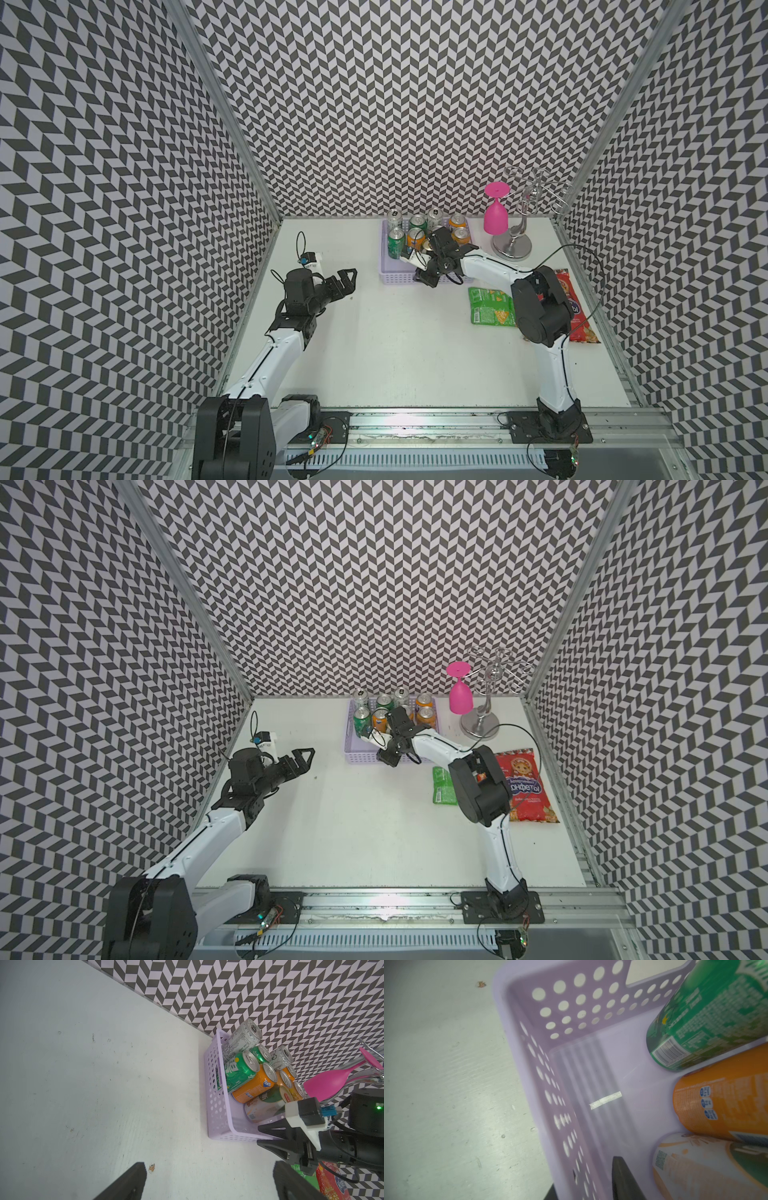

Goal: Take out the drinks from the basket
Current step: Move the basket to the center of the board.

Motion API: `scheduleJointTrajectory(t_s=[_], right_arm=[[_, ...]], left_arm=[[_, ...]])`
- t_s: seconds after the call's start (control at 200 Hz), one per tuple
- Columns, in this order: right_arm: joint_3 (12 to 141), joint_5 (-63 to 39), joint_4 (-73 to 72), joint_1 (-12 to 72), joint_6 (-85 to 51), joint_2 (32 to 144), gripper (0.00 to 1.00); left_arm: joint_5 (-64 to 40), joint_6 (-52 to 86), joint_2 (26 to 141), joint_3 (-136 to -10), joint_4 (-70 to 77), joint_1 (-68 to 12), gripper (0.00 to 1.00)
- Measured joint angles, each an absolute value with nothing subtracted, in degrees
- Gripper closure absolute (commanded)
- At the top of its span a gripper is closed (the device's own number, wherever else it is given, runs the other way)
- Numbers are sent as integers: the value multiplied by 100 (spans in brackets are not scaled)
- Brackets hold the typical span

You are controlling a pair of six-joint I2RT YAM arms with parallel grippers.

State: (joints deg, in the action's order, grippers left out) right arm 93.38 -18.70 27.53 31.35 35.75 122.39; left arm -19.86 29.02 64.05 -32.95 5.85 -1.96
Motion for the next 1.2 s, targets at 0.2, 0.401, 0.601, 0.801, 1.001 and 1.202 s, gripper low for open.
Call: scheduleJointTrajectory(t_s=[0.2, 0.401, 0.601, 0.801, 1.001, 1.202], right_arm=[[9301, -1990, 2628, 3251, 4119, 12230, 90], [8646, -1872, 2003, 3411, 4309, 11909, 100], [8044, -1833, 1758, 3555, 4377, 11507, 100], [7432, -1839, 1678, 3758, 4372, 11078, 100], [6976, -1865, 1616, 3898, 4348, 10739, 100], [6735, -1925, 1535, 3913, 4187, 10495, 59]], left_arm=[[-2018, 2904, 6405, -3295, 587, -189, 1], [-2027, 2904, 6405, -3295, 587, -185, 1], [-2027, 2902, 6405, -3295, 587, -158, 1], [-2027, 2904, 6405, -3295, 587, -158, 1], [-2029, 2904, 6403, -3295, 589, -148, 1], [-2141, 2902, 6405, -3304, 655, -180, 1]])
